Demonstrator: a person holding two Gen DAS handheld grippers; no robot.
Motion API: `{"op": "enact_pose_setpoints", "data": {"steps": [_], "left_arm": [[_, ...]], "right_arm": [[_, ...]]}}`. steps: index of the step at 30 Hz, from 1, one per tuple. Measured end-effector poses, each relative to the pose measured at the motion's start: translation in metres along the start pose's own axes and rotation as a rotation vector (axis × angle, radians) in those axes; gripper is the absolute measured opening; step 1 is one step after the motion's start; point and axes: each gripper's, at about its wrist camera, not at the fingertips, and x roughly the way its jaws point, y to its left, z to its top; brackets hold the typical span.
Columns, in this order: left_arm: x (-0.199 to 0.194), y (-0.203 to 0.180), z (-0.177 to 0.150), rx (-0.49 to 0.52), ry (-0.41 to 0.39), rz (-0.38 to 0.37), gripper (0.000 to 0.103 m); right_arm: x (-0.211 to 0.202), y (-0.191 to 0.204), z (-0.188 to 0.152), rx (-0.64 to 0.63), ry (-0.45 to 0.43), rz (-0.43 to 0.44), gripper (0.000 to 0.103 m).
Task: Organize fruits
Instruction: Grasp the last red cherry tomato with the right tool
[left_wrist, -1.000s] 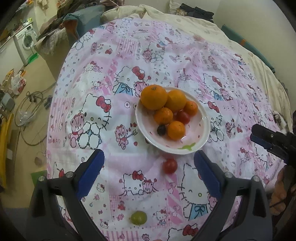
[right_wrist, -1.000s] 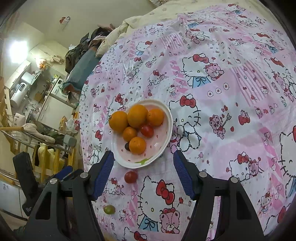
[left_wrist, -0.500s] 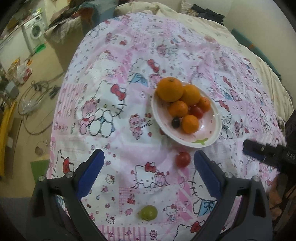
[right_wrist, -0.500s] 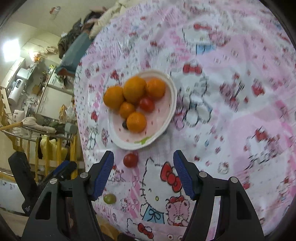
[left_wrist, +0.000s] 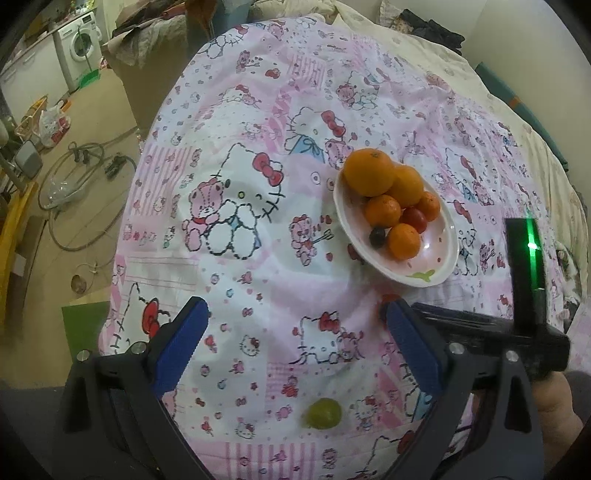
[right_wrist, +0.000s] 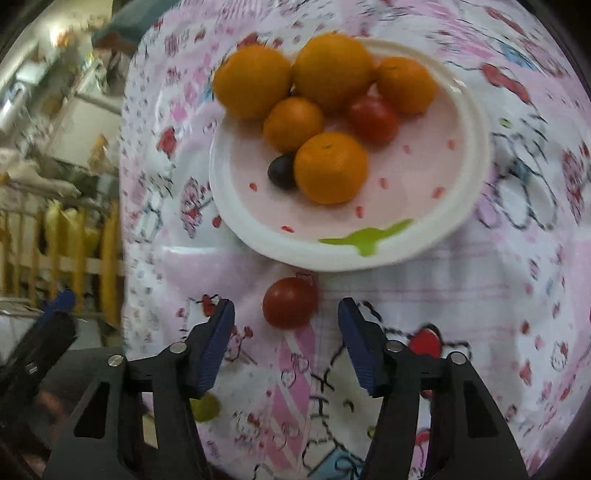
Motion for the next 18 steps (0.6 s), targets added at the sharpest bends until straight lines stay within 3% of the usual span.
{"op": "enact_pose_setpoints", "data": {"steps": [3,6,14,18], "left_arm": [[0.001,0.007,-0.003,0.000,0.003,0.002,0.096],[0.001,0.012,-0.005,0.000,0.004,0.003,0.096],[0.006,0.010,-0.011,0.020,0.034,-0.022,0.096],[0.014,-0.004,-0.023,0.099,0.086,-0.034,0.096]], "right_arm": [[0.012,0.010,0.002,-0.034,0.007,-0.062,0.049],[0.014,0.015,0.003,-0.071,-0.004,-0.118,0.032],[-0.007,0.002,-0.003,-0.065,-0.010,-0.053,0.031],[-0.034,-0.008,-0.015,-0.053,-0.052,-0.009,0.031]]}}
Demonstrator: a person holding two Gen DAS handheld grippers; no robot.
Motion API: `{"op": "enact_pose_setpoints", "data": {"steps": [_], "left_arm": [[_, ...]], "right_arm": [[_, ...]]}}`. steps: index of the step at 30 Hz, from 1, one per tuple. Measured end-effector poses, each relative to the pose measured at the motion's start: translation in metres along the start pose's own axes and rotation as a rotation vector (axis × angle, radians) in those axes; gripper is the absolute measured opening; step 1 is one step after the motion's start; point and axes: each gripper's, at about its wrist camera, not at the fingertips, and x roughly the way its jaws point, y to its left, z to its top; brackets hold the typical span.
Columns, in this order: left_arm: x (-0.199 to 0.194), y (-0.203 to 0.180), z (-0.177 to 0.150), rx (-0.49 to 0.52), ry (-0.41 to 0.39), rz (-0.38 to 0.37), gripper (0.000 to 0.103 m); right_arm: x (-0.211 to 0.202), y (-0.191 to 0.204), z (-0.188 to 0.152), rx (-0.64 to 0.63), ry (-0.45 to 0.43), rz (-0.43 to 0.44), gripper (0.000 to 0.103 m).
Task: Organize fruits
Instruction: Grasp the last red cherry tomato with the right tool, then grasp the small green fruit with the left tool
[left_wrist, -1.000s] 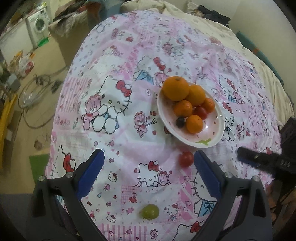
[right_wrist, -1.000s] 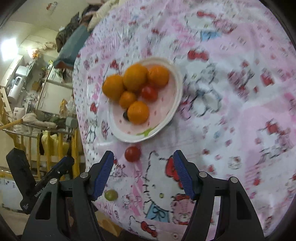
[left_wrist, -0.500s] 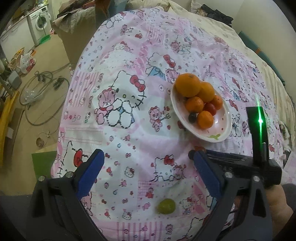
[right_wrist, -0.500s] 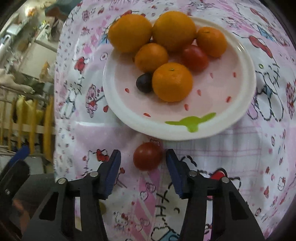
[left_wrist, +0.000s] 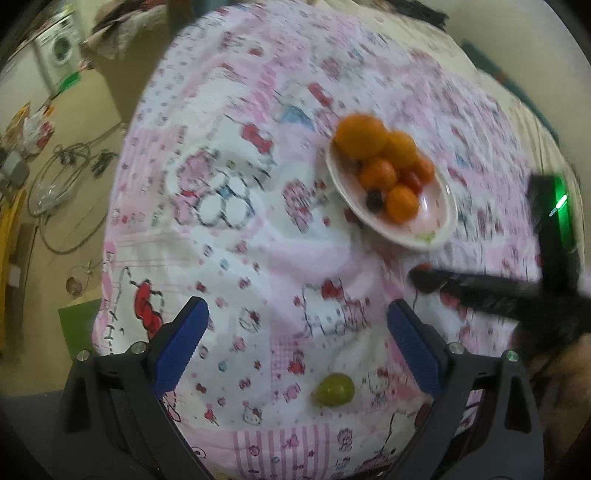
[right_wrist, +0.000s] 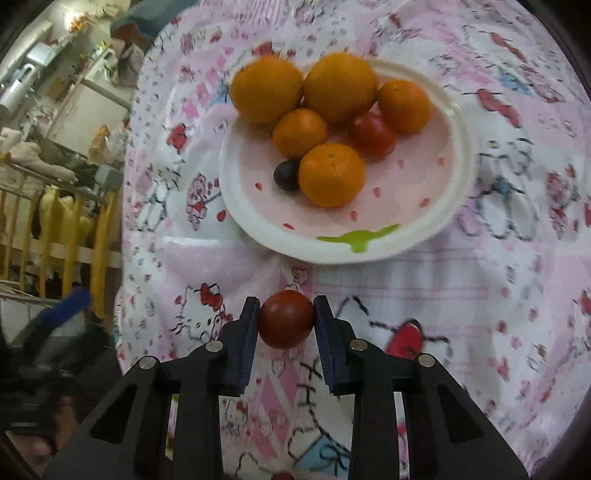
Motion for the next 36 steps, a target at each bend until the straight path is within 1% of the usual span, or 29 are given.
{"op": "enact_pose_setpoints", "data": {"steps": [1,4,6,8,10,11,12,15,16,18,19,21,22,27,30,34,36], "left_arm": [[0.003,-0.004,-0.003,0.021,0.022,-0.007,0.096],[0.011,-0.011,-0.012,0.054,0.080,-0.030,0.090],[0.019,-0.017,-0.020,0.067,0.150,-0.046,0.085],[0.032,-0.025,-0.033,0.088,0.244,-0.079,0.070],[0.040,-0.033,-0.042,0.107,0.285,-0.066,0.063],[0.042,-0.037,-0.044,0.119,0.289,-0.059,0.058],[0.043,-0.041,-0.045,0.138,0.287,-0.048,0.056],[0.047,-0.052,-0.047,0.199,0.270,0.011,0.056],[0.051,-0.053,-0.048,0.213,0.284,0.034,0.056],[0.056,-0.053,-0.051,0.218,0.305,0.050,0.053],[0.055,-0.054,-0.051,0.227,0.303,0.061,0.049],[0.055,-0.057,-0.052,0.245,0.299,0.069,0.036],[0.055,-0.057,-0.052,0.248,0.302,0.067,0.025],[0.044,-0.059,-0.049,0.228,0.284,0.037,0.024],[0.027,-0.060,-0.032,0.207,0.236,0.002,0.024],[0.011,-0.065,0.002,0.177,0.155,-0.013,0.024],[0.009,-0.065,0.019,0.170,0.129,-0.036,0.024]], "right_arm": [[-0.010,-0.005,-0.003,0.007,-0.019,0.013,0.031],[-0.035,-0.017,-0.008,0.025,-0.070,0.035,0.031],[-0.052,-0.028,-0.011,0.048,-0.102,0.049,0.031],[-0.057,-0.033,-0.011,0.067,-0.118,0.055,0.031],[-0.062,-0.037,-0.012,0.075,-0.126,0.055,0.031],[-0.064,-0.040,-0.013,0.076,-0.129,0.056,0.031],[-0.064,-0.039,-0.013,0.076,-0.129,0.055,0.031],[-0.068,-0.041,-0.015,0.073,-0.129,0.056,0.031],[-0.067,-0.040,-0.014,0.071,-0.131,0.057,0.031],[-0.070,-0.041,-0.014,0.073,-0.138,0.063,0.031],[-0.072,-0.042,-0.015,0.076,-0.143,0.065,0.031],[-0.074,-0.044,-0.015,0.083,-0.152,0.069,0.031],[-0.076,-0.046,-0.015,0.088,-0.155,0.071,0.031],[-0.081,-0.052,-0.013,0.106,-0.168,0.081,0.031],[-0.085,-0.057,-0.010,0.121,-0.185,0.087,0.031],[-0.092,-0.061,-0.003,0.132,-0.203,0.101,0.031],[-0.093,-0.061,0.002,0.121,-0.206,0.103,0.031]]}}
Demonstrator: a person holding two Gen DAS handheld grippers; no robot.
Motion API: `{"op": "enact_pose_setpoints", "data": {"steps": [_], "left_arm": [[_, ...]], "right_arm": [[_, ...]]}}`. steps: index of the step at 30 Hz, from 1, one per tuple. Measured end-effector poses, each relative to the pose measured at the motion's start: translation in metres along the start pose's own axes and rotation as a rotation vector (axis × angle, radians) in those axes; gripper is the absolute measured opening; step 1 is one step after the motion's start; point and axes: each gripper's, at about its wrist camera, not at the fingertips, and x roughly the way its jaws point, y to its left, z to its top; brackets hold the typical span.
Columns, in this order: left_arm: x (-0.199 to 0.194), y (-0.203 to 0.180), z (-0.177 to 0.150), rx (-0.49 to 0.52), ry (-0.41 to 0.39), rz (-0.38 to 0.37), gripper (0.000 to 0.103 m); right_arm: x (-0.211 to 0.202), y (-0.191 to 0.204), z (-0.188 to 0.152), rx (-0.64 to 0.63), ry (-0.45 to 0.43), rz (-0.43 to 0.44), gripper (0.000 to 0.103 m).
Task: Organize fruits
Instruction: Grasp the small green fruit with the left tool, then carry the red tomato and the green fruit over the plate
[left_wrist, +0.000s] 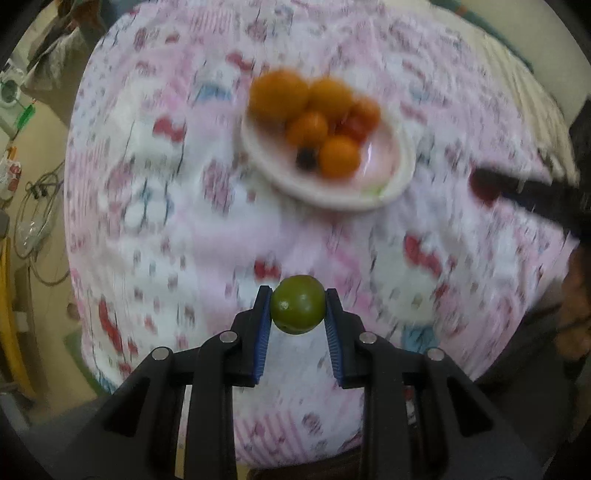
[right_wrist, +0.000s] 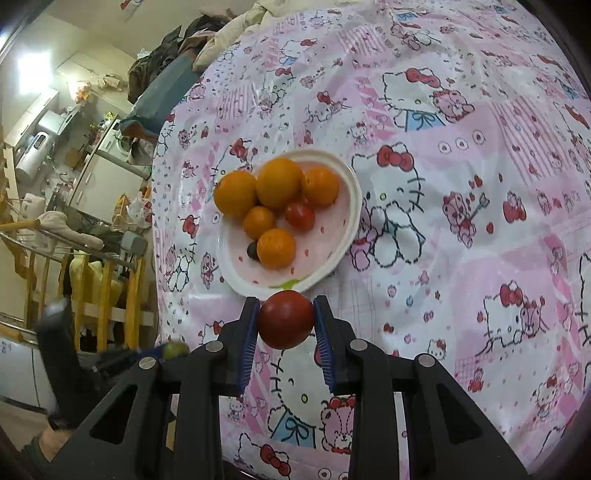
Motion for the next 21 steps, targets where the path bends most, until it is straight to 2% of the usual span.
{"op": "enact_pose_setpoints", "data": {"steps": [4,7,11,21], "left_arm": [[-0.004,-0.001,0.044,0.005,-0.063,0.018,0.024],[0.007,0.003,0.068,-0.003,-0.071,0.026,0.024],[0.026,0.009,0.084,-0.015,-0.071,0.063,0.024],[0.059,0.010,0.105,-0.023,-0.047,0.032,0.024]], "right_arm": [[0.001,0.000,0.011,-0.003,-0.013,0.008,0.031],[0.005,-0.002,0.022,-0.001,-0.015,0.009,0.031],[0.014,-0.004,0.038,0.004,-0.016,0.008,0.031],[0.065,-0.007,0.067,-0.005,0.043,-0.023,0.031]]}}
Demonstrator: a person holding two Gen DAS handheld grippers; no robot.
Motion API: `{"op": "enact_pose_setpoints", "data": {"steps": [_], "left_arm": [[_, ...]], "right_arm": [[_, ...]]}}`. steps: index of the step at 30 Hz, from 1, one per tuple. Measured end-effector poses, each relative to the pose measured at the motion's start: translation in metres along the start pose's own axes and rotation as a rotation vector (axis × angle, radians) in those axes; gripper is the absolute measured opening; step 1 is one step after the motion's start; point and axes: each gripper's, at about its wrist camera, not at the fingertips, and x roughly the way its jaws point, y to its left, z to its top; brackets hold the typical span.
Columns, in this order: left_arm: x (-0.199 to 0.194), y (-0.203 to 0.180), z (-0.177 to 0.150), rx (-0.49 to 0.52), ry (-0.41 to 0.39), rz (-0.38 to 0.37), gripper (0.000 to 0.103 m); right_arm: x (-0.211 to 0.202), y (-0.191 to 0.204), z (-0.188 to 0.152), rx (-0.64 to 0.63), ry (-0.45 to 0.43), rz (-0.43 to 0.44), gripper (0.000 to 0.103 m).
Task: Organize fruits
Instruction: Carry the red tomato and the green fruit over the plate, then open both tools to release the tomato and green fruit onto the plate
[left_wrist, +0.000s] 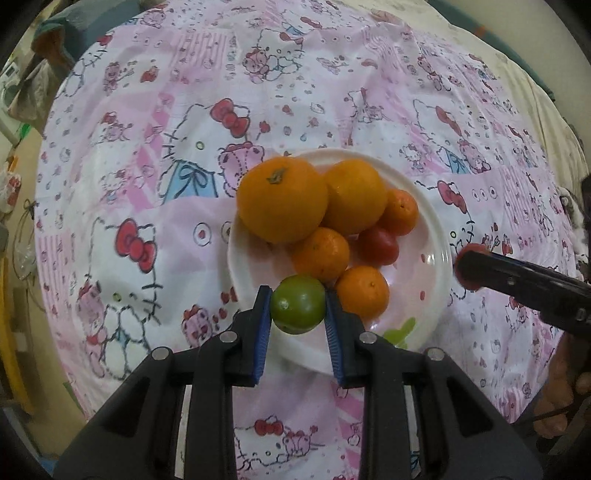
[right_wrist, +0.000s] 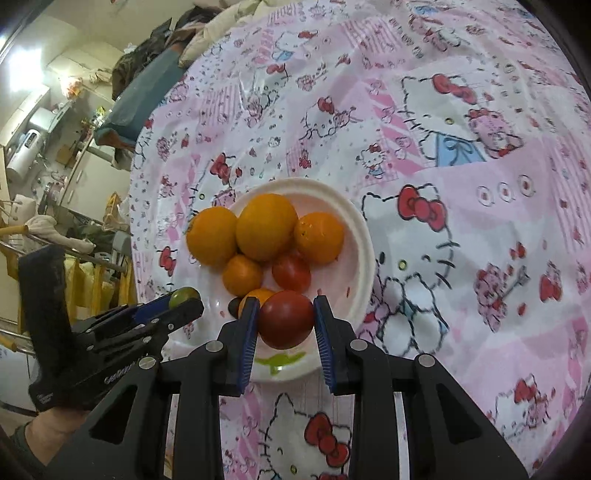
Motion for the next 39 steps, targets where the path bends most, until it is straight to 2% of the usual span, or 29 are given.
{"op": "enact_pose_setpoints", "data": {"steps": [12,21,28,33,35,36,38,39], "left_arm": [[0.018,0.007,-0.001,-0.016,0.051,-0.024,0.024],[0.021,0.012,0.000,-0.033,0.053,-0.032,0.024],[0.023,0.010,0.004,-0.025,0.039,-0.020,0.024],[0.027,0.012,0.004,-0.040,0.043,-0.038,0.025],[0.028,0.011,0.004,-0.048,0.047,-0.056,0.030],[0.029,0.011,0.005,-0.052,0.052,-0.053,0.035],[0.027,0.010,0.005,-0.060,0.036,-0.055,0.053],[0.025,0.009,0.006,-0.060,0.024,-0.057,0.056]], "right_arm": [[0.047,-0.010,0.003,0.027,0.088,-0.010,0.032],[0.047,-0.017,0.002,0.055,0.079,0.014,0.033],[0.046,-0.018,0.000,0.066,0.074,0.001,0.034],[0.042,-0.016,0.000,0.059,0.066,-0.004,0.034],[0.038,-0.015,0.000,0.066,0.047,-0.008,0.035],[0.034,-0.014,0.000,0.068,0.029,-0.008,0.039],[0.028,-0.012,0.000,0.065,0.005,-0.007,0.061],[0.026,-0.012,0.000,0.066,-0.002,-0.003,0.063]]}}
